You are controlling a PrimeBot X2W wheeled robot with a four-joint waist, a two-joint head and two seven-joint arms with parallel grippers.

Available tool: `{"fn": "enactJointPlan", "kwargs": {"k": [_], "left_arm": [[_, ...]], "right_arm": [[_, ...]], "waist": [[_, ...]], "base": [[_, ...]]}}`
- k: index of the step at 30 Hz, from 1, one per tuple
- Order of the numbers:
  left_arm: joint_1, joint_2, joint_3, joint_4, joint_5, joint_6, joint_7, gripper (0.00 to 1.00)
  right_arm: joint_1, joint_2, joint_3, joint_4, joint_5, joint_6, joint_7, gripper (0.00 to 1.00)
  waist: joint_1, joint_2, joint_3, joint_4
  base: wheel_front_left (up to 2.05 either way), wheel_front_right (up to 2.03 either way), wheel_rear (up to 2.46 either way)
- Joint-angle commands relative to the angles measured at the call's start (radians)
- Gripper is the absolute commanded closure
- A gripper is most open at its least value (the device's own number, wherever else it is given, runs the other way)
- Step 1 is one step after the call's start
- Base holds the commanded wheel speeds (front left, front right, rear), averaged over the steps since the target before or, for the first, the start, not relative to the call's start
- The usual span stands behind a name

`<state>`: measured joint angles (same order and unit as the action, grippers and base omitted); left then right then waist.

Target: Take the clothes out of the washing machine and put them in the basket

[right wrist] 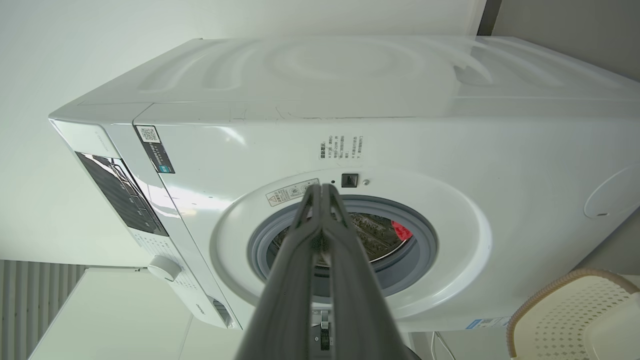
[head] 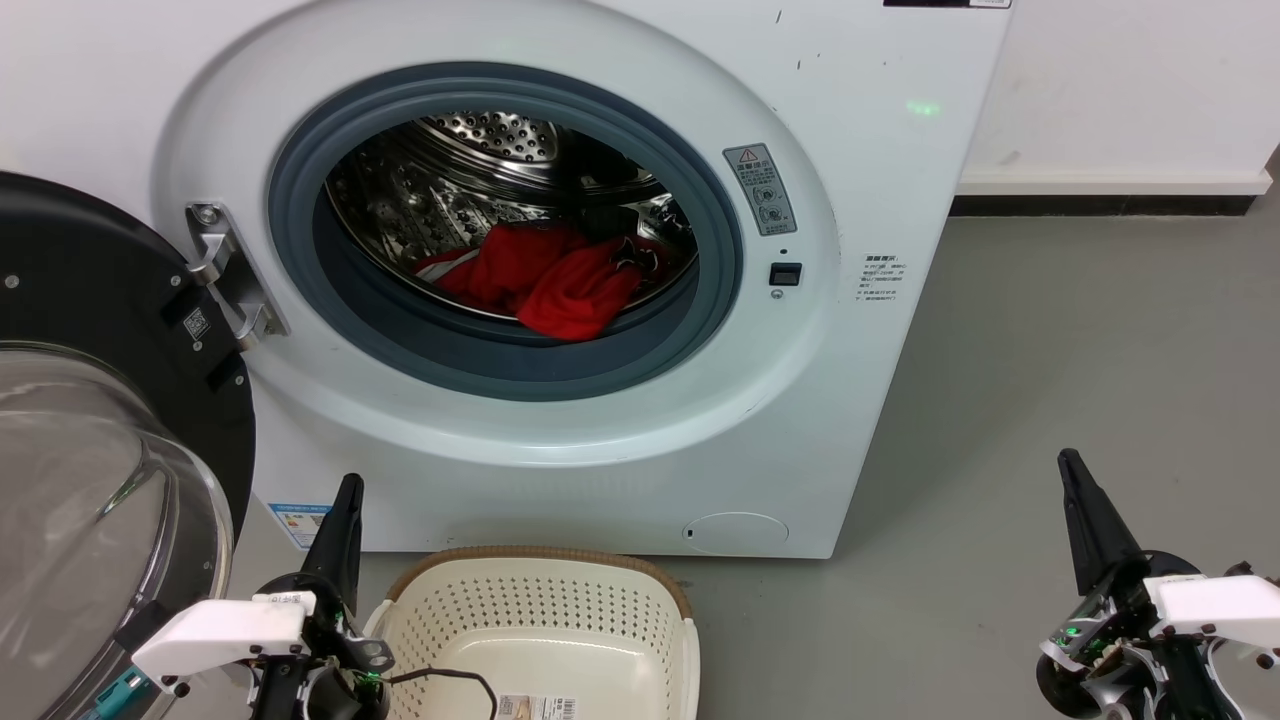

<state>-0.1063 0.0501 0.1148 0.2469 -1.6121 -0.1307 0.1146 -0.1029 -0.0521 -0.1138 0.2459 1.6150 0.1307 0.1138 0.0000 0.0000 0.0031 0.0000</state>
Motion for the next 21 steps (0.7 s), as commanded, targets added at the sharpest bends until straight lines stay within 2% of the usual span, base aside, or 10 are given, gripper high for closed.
{"fn": "enactJointPlan", "kwargs": {"k": [1,21], "left_arm": [[-0.005,0.000,0.000,-0.002,-0.002,-0.002,0.001,1.00],[-0.005,0.000,0.000,-0.002,-0.002,-0.002,0.001,1.00]], "right_arm": [[-0.012,0.003,0.000,0.001,-0.004,0.000,0.000,1.00],[-0.012,0.003,0.000,0.001,-0.004,0.000,0.000,1.00]], "waist": [[0.0000,0.0000,0.000,0.000],[0.0000,0.0000,0.000,0.000]], "base": [[0.00,0.00,0.00],[0.00,0.00,0.00]]}}
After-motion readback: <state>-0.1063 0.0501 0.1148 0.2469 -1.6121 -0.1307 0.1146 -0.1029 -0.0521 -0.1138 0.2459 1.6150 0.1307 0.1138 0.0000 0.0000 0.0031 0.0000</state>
